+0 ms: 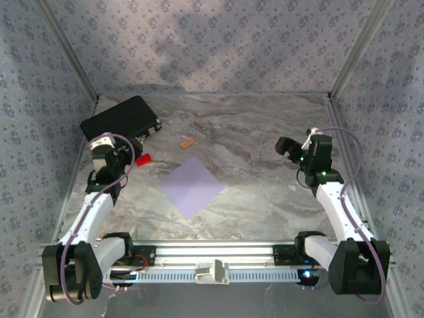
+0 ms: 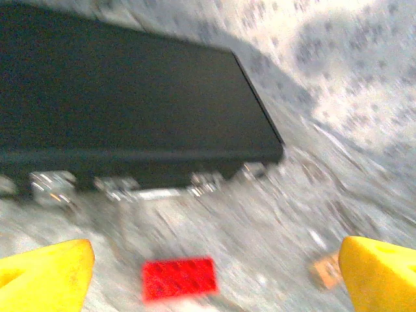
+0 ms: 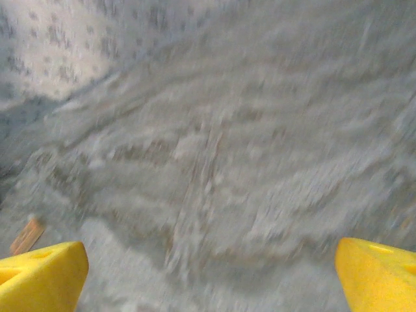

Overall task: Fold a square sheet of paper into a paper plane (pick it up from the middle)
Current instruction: Move the square sheet of paper to the center of the table.

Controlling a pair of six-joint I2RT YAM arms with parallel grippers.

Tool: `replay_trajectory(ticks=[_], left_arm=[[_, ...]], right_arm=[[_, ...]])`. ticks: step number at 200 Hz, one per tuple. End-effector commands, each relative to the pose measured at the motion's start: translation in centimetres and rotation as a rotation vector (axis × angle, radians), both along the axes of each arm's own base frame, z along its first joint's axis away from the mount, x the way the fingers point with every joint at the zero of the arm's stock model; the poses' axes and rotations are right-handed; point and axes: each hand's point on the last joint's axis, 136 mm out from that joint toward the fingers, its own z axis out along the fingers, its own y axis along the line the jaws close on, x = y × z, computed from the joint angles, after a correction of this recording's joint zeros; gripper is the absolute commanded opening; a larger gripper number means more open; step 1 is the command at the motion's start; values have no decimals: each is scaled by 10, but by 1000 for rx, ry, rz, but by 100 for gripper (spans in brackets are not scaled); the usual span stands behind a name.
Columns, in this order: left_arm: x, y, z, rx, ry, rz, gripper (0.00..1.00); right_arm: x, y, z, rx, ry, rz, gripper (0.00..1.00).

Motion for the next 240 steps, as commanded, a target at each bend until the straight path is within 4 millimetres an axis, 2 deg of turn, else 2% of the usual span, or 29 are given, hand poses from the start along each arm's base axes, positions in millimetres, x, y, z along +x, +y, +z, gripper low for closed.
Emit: replay_trajectory(ticks=[1,18,43,74,111,172,206,240], left_arm=[[-14,-69,-7,-239,144,-251,88],[-31,-102,-18,-175,273,-351,86],[-53,-149,-41,-140,408,-486,82],[-67,-180,-72,-108,536,-532,79],[-67,-197,-94,-110,593,-542,79],[-72,-202,-130,-68,707,-540,77],[-78,-208,-145,14,762,-603,75],[-85,-222,-159,191,813,-733,73]], right_arm=[[-34,32,-28,213,182,39,99],[-43,49,-31,253,182,105,99],[-56,61,-39,261,201,132,99],[-64,73,-42,271,217,156,99],[-67,82,-43,256,230,184,99],[-74,85,-57,235,297,180,99],[-75,82,-62,214,316,167,99],[-77,79,-67,193,332,146,99]])
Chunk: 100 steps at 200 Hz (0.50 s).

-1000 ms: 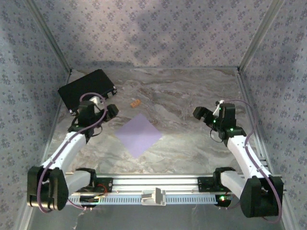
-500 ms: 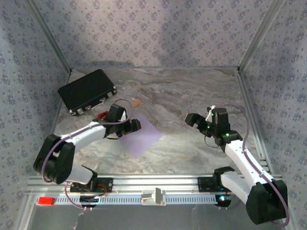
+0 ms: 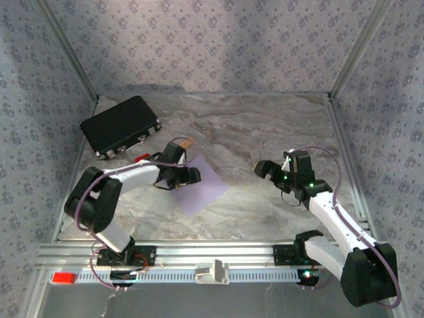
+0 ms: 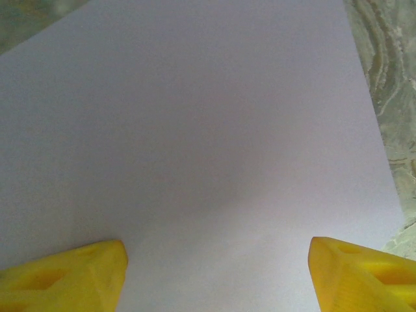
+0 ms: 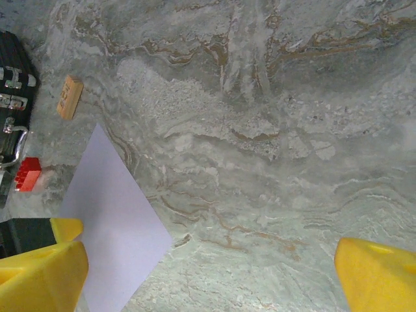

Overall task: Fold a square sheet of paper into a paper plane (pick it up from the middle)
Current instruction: Move the square sheet of paper to the center of the table.

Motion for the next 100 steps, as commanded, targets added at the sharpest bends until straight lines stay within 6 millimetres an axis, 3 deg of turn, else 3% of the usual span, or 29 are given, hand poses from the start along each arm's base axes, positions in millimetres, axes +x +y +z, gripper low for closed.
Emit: replay_trajectory(ticks=[1,32,62,81,100], left_arm=[[-16,-3,-19,125,37,-160,73],[-16,-27,-21,163,15,-325,72],[-14,-54,-16,169,-50,-503,70],[-6,-58,-9,210,-99,-527,69],[11,-54,13,242,-177,-454,71]], right_arm=[[-5,-5,-7,-27,42,-26,99],[-6,-7,-11,-49,48,-35,99],[-11,-17,-26,-91,126,-82,99],[-12,-15,-27,-84,144,-77,99],[-13,-17,-26,-86,149,-97,99]])
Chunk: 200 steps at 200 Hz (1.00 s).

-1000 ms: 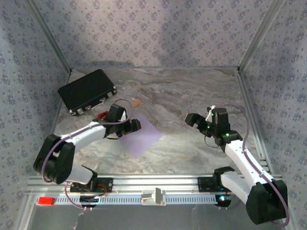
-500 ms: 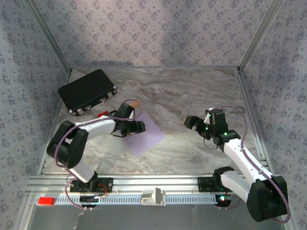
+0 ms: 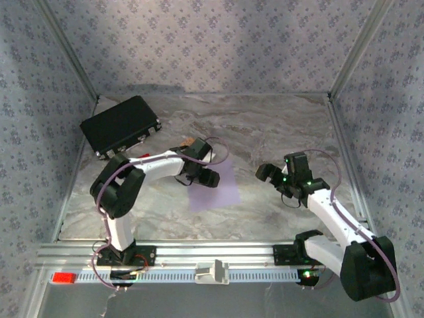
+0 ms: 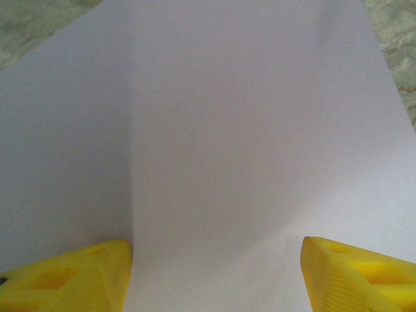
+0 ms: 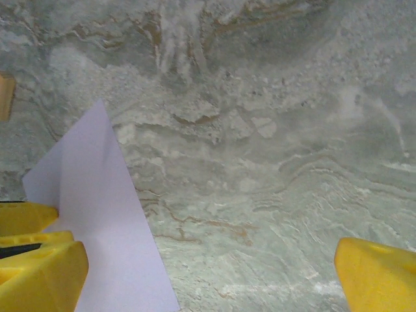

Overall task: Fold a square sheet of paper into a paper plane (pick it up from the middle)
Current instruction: Move the square sheet of paper to the center of the table.

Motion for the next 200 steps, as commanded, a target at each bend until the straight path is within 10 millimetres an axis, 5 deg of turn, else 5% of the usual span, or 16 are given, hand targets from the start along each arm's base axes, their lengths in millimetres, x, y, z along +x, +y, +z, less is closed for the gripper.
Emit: replay_trajectory(ticks=[1,28,52,103,200], left_arm=[[11,13,15,79,-78,8,71],[22,19,51,25,-142,162,72],[18,21,59,-26,-92,295,72],[-2,6,34,-156,95,443,71],[-15,25,-8,-9,119,390,71]], right_arm=[[-3,-5,2,-12,29,-42,99],[-4,3,7,15,13,-11,99],[-4,5,8,13,17,6,99],[-4,10,8,33,19,26,99],[-10,9,2,17,49,30,99]])
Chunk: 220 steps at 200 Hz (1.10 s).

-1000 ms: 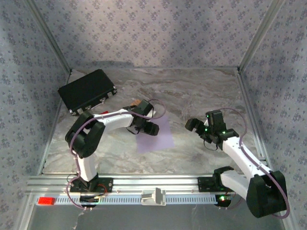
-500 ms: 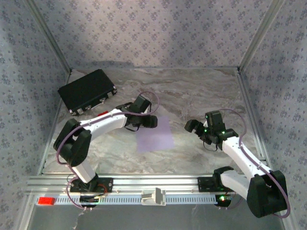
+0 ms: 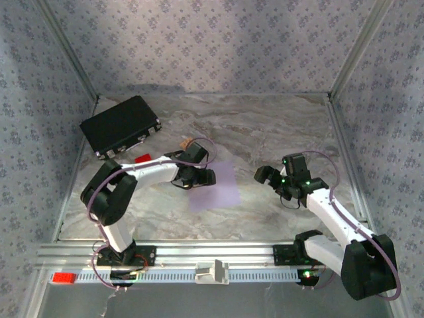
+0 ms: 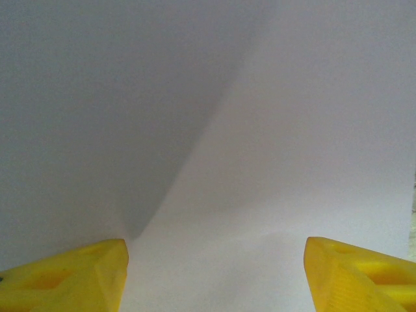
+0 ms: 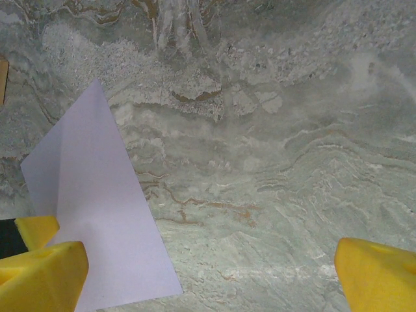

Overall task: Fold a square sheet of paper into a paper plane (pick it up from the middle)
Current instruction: Move the square sheet of paper to the center of the table.

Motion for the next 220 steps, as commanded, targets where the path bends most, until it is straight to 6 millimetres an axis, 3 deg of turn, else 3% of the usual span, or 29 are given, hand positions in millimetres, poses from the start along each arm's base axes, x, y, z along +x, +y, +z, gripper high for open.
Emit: replay_trajectory(ticks=[1,76,137,177,220], left_arm=[[-4,8,-12,66,7,-46,71],[-5,19,-16,195,-42,-274,69],[12,20,7,229,-151,-281,69],[26,28,42,266,-244,-110,72],[13,23,31,215,-66,104,76]], right_arm=[[-3,1,4,-5,14,7,99],[-3,2,8,-11,6,10,99],[-5,5,17,-93,-1,69,99],[-7,-14,16,-231,67,4,99],[-2,-2,17,-189,63,46,99]])
